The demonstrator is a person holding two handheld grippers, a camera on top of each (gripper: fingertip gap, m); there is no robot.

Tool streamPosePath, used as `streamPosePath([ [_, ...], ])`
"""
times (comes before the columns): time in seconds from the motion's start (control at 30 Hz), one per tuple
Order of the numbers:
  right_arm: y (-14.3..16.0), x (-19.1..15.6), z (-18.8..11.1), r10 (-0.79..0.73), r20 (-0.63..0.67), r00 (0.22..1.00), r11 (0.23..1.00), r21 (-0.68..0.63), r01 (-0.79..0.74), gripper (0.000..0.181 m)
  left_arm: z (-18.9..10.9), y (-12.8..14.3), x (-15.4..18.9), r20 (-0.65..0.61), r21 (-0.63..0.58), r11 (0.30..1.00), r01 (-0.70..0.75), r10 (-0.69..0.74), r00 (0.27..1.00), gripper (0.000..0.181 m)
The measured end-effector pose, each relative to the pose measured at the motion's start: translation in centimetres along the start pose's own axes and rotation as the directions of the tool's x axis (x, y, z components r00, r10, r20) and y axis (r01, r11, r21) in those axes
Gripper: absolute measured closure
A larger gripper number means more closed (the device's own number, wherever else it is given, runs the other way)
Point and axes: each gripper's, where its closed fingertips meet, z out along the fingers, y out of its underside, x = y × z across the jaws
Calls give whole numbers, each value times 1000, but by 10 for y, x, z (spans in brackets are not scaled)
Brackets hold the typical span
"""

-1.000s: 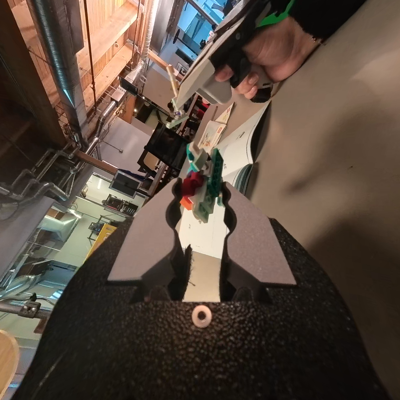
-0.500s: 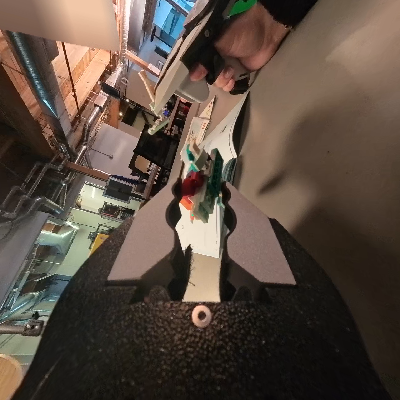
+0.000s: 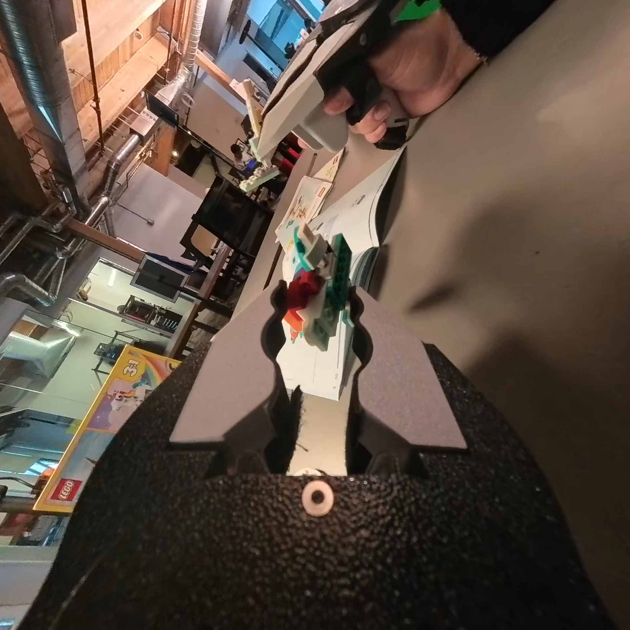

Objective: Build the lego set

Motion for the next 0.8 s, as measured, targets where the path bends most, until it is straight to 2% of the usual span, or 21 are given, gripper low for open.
streamPosePath([
  [0.8, -2, -2, -1, -8, 14, 1000, 1000, -5, 8, 175, 1, 4, -1, -12, -8, 999, 47, -47, 999, 147],
])
